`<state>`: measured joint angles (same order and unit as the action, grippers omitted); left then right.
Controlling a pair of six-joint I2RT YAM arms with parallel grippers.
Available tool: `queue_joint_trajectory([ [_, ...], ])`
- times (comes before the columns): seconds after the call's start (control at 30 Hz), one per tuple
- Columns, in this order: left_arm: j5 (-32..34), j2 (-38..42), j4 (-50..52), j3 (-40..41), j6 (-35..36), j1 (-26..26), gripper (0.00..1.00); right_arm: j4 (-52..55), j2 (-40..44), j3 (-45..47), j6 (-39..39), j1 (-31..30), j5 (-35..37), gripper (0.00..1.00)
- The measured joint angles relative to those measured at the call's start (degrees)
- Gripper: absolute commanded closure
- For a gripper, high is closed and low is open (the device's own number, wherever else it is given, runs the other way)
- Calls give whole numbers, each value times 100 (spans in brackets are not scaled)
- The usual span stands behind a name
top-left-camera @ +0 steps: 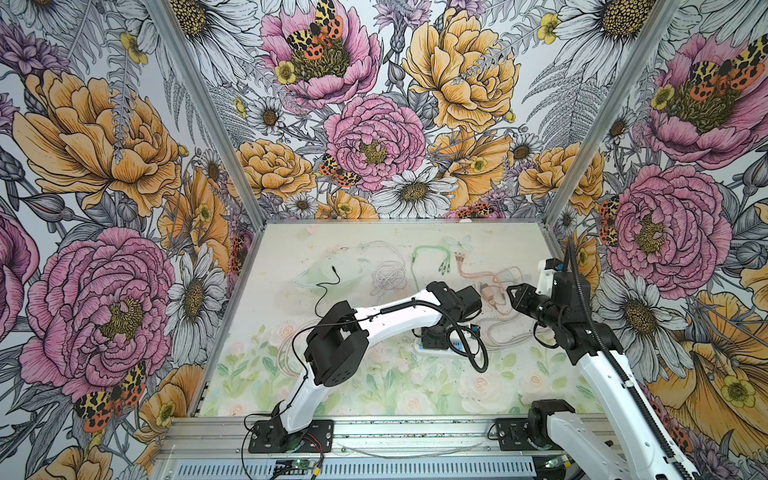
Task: Insert plugs into power strip
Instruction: Insert the plug into the socket.
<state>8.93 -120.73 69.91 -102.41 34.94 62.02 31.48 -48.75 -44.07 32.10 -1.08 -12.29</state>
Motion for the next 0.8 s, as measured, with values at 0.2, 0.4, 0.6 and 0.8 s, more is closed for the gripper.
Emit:
queue_joint_trajectory([
  [0.2, -61, 42, -83, 74, 0, -39, 85, 2, -17, 0, 4, 4, 0, 69],
  [0.4, -210, 111, -221, 195, 0, -116, 84, 2, -48, 0, 24, 4, -15, 69],
  [0.6, -382, 153, -297, 262, -7, -181, 67, 0, -48, 0, 42, 4, -20, 69],
  [0.8, -437, 127, -289, 483, -162, -181, 54, 0, -48, 0, 44, 4, -44, 68],
])
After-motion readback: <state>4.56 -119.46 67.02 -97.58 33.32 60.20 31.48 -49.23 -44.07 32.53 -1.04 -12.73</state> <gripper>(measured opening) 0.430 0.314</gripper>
